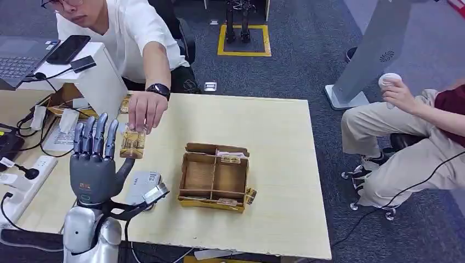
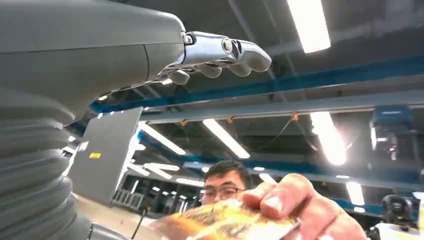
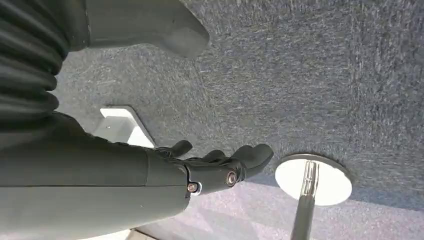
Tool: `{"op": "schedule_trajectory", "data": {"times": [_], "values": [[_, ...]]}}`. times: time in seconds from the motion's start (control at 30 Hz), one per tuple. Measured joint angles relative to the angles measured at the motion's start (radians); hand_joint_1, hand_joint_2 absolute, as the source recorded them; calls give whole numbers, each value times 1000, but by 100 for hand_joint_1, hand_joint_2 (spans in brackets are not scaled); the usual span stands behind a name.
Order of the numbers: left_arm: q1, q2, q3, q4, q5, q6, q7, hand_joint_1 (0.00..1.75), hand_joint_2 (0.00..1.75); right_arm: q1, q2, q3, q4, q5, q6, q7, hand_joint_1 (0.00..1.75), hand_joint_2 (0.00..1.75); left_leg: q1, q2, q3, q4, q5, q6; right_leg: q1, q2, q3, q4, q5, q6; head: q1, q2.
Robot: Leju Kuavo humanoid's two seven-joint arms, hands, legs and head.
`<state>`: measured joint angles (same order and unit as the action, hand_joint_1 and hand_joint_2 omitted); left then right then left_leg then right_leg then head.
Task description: Pass the card to the sensor for recognition and then transmit it.
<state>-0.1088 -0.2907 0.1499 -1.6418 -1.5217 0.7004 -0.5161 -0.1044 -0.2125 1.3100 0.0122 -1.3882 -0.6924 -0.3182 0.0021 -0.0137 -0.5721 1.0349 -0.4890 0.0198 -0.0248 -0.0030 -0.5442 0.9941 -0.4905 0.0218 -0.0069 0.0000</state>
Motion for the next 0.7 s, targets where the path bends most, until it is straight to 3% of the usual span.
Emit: {"op": "schedule_trajectory", "data": {"times": [0.27, 0.3, 0.33, 0.37, 0.7], "values": [[-39, -3, -7, 55, -8, 0, 65, 0, 175, -1, 8, 0, 0, -5, 0, -2, 0, 175, 0, 0, 0, 0, 0, 0, 0, 1, 0, 0, 0, 0, 0, 0], [-43, -3, -7, 59, -8, 0, 65, 14, 175, -1, 8, 0, 0, -5, 0, -2, 0, 175, 0, 0, 0, 0, 0, 0, 0, 1, 0, 0, 0, 0, 0, 0], [-44, -3, -8, 63, -7, 0, 66, 58, 175, -1, 9, 0, 0, -5, 0, -2, 0, 175, 0, 0, 0, 0, 0, 0, 0, 1, 0, 0, 0, 0, 0, 0], [-45, -3, -8, 66, -5, 0, 69, 175, 175, -1, 10, 0, 0, -5, 0, -2, 0, 175, 0, 0, 0, 0, 0, 0, 0, 1, 0, 0, 0, 0, 0, 0], [-58, -3, -50, 90, 61, 0, 80, 175, 175, 0, 17, 0, -1, -15, 0, -9, 0, 175, 0, 1, 0, 0, 0, 0, 0, 1, -1, 0, 0, 0, 0, 0]]}}
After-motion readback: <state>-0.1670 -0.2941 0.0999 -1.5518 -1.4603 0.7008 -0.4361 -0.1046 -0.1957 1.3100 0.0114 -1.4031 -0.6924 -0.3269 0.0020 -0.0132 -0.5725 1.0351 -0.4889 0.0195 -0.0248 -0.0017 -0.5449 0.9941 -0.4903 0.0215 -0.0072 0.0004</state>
